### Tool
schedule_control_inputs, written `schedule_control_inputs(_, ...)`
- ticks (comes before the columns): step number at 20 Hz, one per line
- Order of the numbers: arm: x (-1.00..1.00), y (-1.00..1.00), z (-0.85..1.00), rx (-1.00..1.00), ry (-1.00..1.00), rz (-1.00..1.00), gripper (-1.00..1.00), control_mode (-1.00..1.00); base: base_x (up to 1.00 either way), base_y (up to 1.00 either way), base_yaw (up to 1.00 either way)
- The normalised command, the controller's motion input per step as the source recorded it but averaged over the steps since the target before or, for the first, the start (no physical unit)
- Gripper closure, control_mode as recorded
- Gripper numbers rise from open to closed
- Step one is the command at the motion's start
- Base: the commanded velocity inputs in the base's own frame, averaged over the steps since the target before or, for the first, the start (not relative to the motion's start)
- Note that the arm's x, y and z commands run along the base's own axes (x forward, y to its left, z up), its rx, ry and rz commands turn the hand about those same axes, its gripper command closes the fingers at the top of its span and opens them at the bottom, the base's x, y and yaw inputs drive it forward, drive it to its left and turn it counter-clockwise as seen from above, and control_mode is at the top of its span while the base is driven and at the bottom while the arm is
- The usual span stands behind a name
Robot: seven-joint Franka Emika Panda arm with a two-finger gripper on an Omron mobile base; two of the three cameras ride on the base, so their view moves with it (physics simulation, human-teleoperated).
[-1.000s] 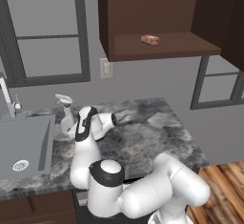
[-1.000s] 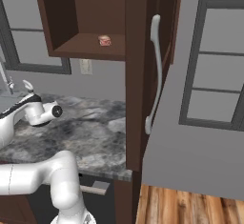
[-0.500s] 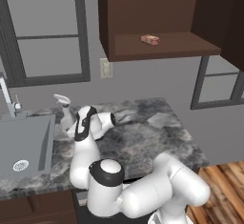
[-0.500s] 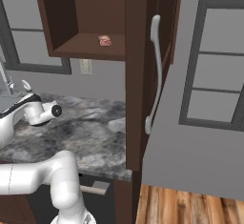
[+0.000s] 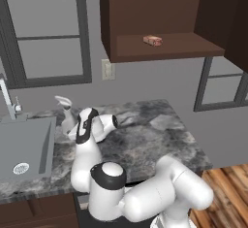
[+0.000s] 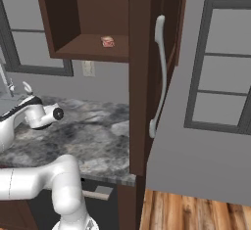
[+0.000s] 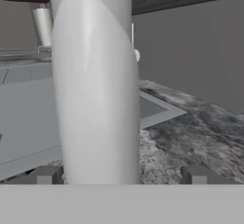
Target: Locate and retrieve the bar soap and spray from the cabinet. Place them next to the sink.
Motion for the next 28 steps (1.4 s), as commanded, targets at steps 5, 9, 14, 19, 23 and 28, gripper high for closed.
schedule_control_inputs(5, 0.0, -0.06, 0.05, 0.0, 0.0, 0.0, -1.0, -1.0, 0.0, 0.0, 0.0)
schedule_control_inputs(9, -0.03, -0.18, 0.18, 0.0, 0.0, 0.0, -1.0, -1.0, 0.0, 0.0, 0.0)
schedule_control_inputs(14, -0.12, -0.2, 0.09, 0.0, 0.0, 0.0, -1.0, -1.0, 0.0, 0.0, 0.0)
schedule_control_inputs(19, -0.26, -0.19, 0.12, 0.0, 0.0, 0.0, -1.0, -1.0, 0.0, 0.0, 0.0)
schedule_control_inputs(23, -0.31, -0.19, 0.2, 0.0, 0.0, 0.0, -1.0, -1.0, 0.0, 0.0, 0.0)
schedule_control_inputs(28, -0.24, -0.18, 0.23, 0.0, 0.0, -0.02, -1.0, -1.0, 0.0, 0.0, 0.0)
